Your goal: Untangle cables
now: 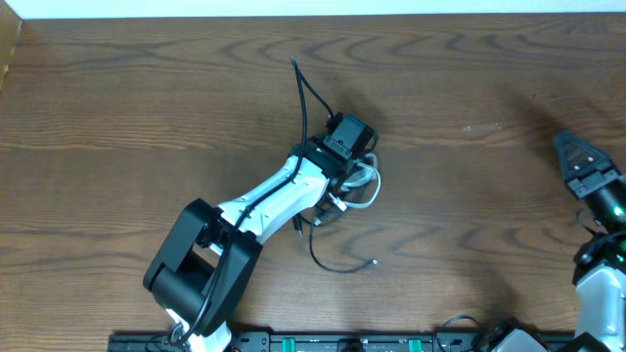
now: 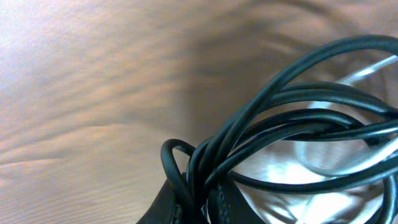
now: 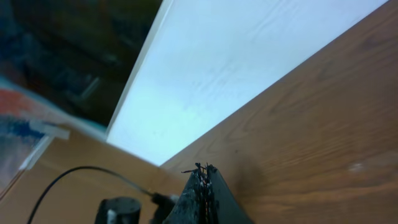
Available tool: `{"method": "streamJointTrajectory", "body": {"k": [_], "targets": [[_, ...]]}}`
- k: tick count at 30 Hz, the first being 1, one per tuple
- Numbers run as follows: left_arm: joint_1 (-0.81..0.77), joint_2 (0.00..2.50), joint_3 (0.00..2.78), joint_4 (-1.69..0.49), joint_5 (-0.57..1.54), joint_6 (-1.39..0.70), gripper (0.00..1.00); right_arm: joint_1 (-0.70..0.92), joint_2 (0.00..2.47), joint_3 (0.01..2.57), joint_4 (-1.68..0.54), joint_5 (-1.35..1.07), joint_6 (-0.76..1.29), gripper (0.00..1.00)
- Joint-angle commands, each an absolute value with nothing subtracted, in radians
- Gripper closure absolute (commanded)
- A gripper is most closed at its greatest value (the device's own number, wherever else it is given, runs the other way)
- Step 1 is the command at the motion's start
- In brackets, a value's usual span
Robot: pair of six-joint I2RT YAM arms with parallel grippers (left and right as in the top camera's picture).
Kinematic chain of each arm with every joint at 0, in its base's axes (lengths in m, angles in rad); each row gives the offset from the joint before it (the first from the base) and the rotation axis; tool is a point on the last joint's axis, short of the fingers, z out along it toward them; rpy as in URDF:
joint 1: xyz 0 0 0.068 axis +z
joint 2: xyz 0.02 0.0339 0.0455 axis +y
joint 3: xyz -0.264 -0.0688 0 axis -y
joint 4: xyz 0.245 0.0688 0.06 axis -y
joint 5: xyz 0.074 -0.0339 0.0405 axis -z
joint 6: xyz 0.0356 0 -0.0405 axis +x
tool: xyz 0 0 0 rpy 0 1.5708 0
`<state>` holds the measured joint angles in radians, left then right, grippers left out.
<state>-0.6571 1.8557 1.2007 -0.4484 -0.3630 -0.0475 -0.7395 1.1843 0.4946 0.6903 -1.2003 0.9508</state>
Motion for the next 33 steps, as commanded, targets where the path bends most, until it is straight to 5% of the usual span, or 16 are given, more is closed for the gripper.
{"method": "streamJointTrajectory", "body": {"k": [1,9,18,33], "targets": [[-0.654,1.758,1.232,-0.435,-0.553,-0.043,0.92,-0.781,1.172,0.509,0.692,-1.196,0.937,0.98],[-0.654,1.458,1.233,-0.421,-0.080,-0.043,0.92,-0.758,1.172,0.509,0.480,-1.158,0.812,0.92],[-0.654,1.336,1.233,-0.433,-0.037,-0.093,0.93,-0.459,1.172,0.509,0.197,-1.188,0.619,0.69],[-0.654,1.339,1.233,-0.457,-0.034,-0.327,0.92,-0.007,1.172,0.509,0.184,-0.990,0.578,0.60]]}}
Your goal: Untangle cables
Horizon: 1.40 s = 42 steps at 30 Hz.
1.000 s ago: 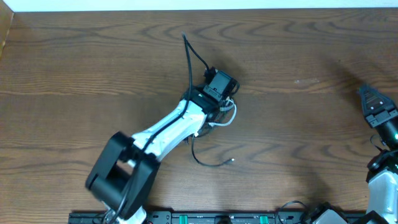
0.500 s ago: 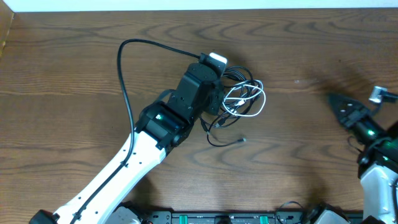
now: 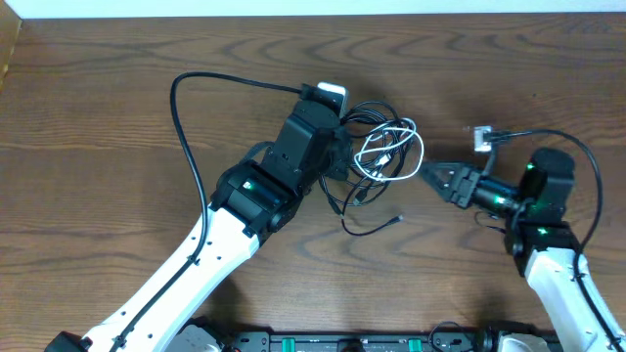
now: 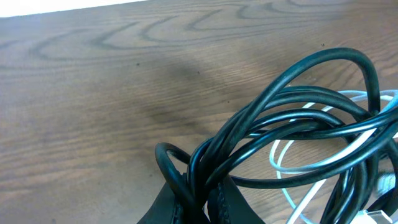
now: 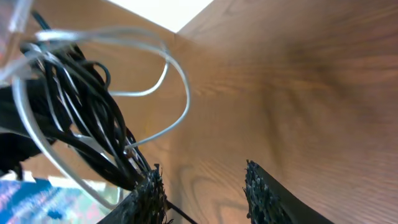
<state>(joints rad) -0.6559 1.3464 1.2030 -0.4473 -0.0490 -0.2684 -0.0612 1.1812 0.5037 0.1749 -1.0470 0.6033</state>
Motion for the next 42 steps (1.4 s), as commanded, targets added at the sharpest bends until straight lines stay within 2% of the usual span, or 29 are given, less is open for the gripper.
{"method": "streamJointTrajectory", "body": {"k": [1,6,13,22,25,30,32,33,36,37,38,42], "targets": [[-0.653,1.339,1.233,-0.465,-0.034,-0.327,0.93,0.004,1.171,0.509,0.186,-0.990,0.578,0.60],[-0.653,1.339,1.229,-0.475,-0.049,-0.327,0.92,0.021,1.171,0.509,0.206,-1.039,0.582,0.61],[-0.651,1.355,1.228,-0.479,-0.237,-0.327,0.92,0.020,1.171,0.509,0.208,-1.232,0.583,0.58],[-0.651,1.388,1.228,-0.483,-0.270,-0.329,0.92,0.020,1.171,0.509,0.209,-1.211,0.590,0.54],[-0.651,1.394,1.227,-0.486,-0.183,-0.354,0.92,0.021,1.171,0.509,0.209,-1.100,0.590,0.51],[-0.651,1.394,1.227,-0.487,-0.012,-0.354,0.92,0.022,1.172,0.509,0.210,-0.955,0.590,0.53],[-0.652,1.394,1.227,-0.486,0.069,-0.354,0.93,0.022,1.172,0.509,0.210,-0.916,0.590,0.57],[-0.651,1.394,1.227,-0.488,0.096,-0.354,0.93,0.022,1.172,0.509,0.210,-0.896,0.590,0.62],[-0.651,1.393,1.227,-0.494,0.137,-0.353,0.92,0.022,1.172,0.509,0.208,-0.846,0.590,0.84],[-0.651,1.393,1.227,-0.498,0.144,-0.353,0.93,0.022,1.172,0.509,0.205,-0.823,0.591,0.95],[-0.651,1.391,1.227,-0.501,0.146,-0.353,0.93,0.021,1.172,0.509,0.192,-0.770,0.597,0.99],[-0.648,1.341,1.227,-0.501,0.145,-0.304,0.93,0.020,1.172,0.509,0.055,-0.450,0.632,0.99]]}}
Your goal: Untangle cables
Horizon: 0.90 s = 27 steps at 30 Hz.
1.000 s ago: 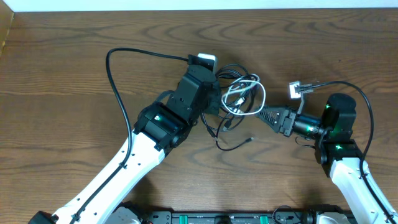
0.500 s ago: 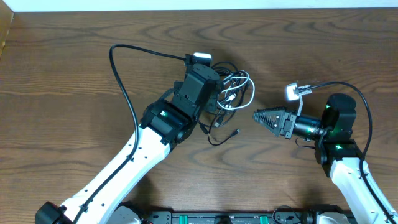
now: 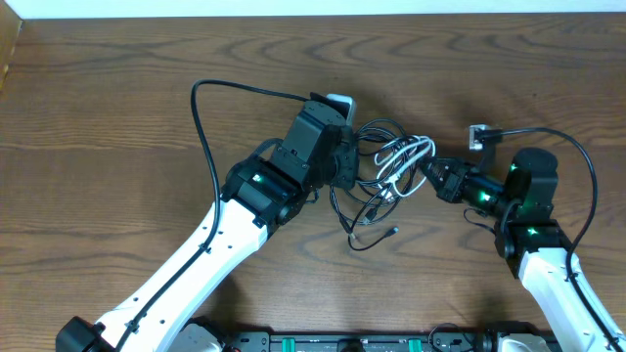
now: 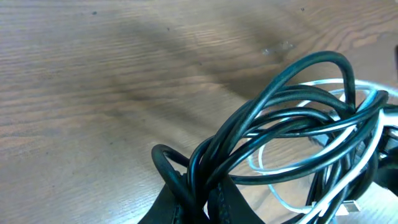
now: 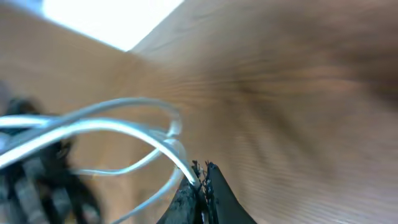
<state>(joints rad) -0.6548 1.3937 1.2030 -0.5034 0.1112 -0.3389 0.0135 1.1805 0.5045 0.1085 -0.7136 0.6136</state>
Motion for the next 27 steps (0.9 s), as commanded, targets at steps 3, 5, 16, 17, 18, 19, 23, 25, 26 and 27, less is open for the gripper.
{"method": "streamJointTrajectory", "body": {"k": [3,5,16,17,18,19,23,25,26,27], "targets": [[-0.622,1.265,1.227,-0.505,0.146,-0.304,0.92,0.020,1.172,0.509,-0.032,-0.270,0.630,0.99],[-0.586,1.193,1.227,-0.525,0.146,-0.303,0.92,0.019,1.172,0.509,-0.046,-0.193,0.627,0.99],[-0.412,1.001,1.227,-0.568,0.138,-0.239,0.92,-0.093,1.172,0.509,-0.166,-0.095,0.627,0.99],[-0.392,0.993,1.227,-0.568,0.126,-0.236,0.92,-0.102,1.172,0.509,-0.175,-0.095,0.627,0.99],[-0.366,0.989,1.227,-0.568,0.094,-0.237,0.92,-0.120,1.172,0.509,-0.186,-0.095,0.627,0.99],[-0.355,0.989,1.227,-0.568,0.083,-0.237,0.92,-0.128,1.172,0.509,-0.189,-0.095,0.627,0.99],[-0.315,0.991,1.227,-0.569,0.079,-0.239,0.92,-0.154,1.172,0.509,-0.201,-0.046,0.626,0.99],[-0.315,0.991,1.227,-0.572,0.079,-0.247,0.92,-0.159,1.172,0.509,-0.213,0.000,0.627,0.99],[-0.315,0.991,1.227,-0.575,0.080,-0.256,0.92,-0.162,1.172,0.509,-0.219,0.023,0.627,0.99],[-0.315,0.991,1.227,-0.584,0.080,-0.273,0.92,-0.168,1.172,0.509,-0.228,0.061,0.627,0.99]]}}
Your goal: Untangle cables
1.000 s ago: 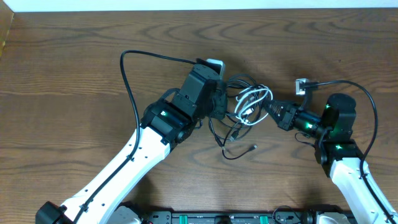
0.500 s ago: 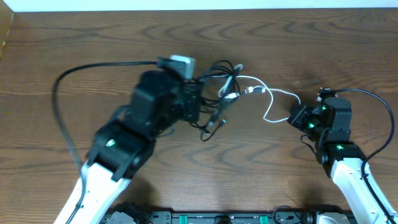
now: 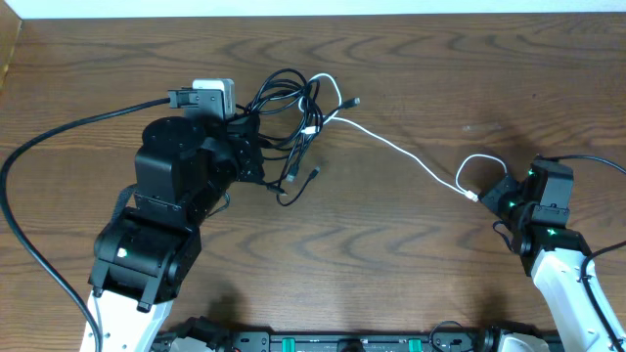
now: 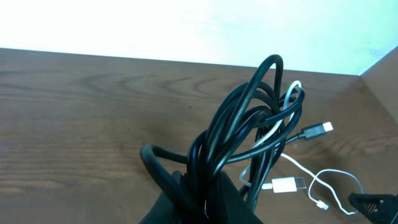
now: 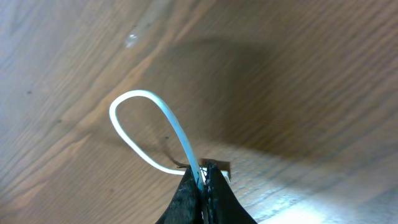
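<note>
A bundle of black cable (image 3: 284, 112) hangs at the upper left of the table, and my left gripper (image 4: 205, 190) is shut on its loops (image 4: 249, 118). A thin white cable (image 3: 391, 142) runs from that bundle across the wood to the right, ending in a small loop (image 3: 474, 166). My right gripper (image 5: 202, 177) is shut on the white cable (image 5: 158, 124) near its end plug, low over the table. A white plug (image 4: 286, 185) and a black plug (image 4: 317, 129) dangle from the bundle.
The brown wooden table (image 3: 411, 59) spreads all round. Its white back edge (image 3: 313, 8) runs along the top. A thick black lead (image 3: 39, 147) of the left arm curves over the left side. A black rail (image 3: 333, 342) lines the front edge.
The two grippers have moved apart, left one to the upper left, right one to the right. The white cable, bunched in the tangle before, now stretches out across the table.
At first my left gripper held the tangle at the table's middle, with the right arm far off at the right, shut. Then the right gripper stood open beside the white loops. Then it was shut on them. Now the white cable is drawn out from the black bundle.
</note>
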Available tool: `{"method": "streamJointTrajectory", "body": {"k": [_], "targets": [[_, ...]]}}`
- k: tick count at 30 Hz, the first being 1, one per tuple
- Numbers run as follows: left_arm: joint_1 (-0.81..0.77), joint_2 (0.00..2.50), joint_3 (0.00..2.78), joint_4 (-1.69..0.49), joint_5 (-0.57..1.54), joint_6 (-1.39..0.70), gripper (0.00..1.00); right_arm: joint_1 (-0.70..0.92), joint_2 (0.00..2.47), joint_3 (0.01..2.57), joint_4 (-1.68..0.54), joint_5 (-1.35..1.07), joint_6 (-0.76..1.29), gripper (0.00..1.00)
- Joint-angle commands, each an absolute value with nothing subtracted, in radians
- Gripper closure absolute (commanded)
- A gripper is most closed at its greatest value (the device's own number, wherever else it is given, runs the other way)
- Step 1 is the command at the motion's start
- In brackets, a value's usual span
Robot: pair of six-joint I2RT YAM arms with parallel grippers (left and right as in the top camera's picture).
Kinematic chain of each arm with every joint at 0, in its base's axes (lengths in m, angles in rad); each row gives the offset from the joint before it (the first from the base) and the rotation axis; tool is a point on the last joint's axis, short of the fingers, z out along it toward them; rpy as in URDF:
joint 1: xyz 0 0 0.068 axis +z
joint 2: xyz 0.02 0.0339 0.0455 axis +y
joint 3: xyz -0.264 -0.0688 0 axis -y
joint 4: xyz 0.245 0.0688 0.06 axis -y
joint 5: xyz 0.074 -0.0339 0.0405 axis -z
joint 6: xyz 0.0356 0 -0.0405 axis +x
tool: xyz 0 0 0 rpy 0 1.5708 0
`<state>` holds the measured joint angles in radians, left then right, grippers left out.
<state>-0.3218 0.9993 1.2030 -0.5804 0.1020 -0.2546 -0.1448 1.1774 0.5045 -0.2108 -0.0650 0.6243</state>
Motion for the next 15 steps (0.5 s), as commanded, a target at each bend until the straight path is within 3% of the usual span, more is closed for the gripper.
{"method": "streamJointTrajectory", "body": {"k": [1,15], "targets": [[-0.315,0.991,1.227,-0.591,0.081,-0.279,0.92,-0.173,1.172,0.509,-0.233,0.083,0.627,0.99],[-0.315,0.994,1.227,-0.720,0.150,-0.279,0.92,-0.300,1.172,0.509,-0.163,0.297,0.627,0.94]]}}
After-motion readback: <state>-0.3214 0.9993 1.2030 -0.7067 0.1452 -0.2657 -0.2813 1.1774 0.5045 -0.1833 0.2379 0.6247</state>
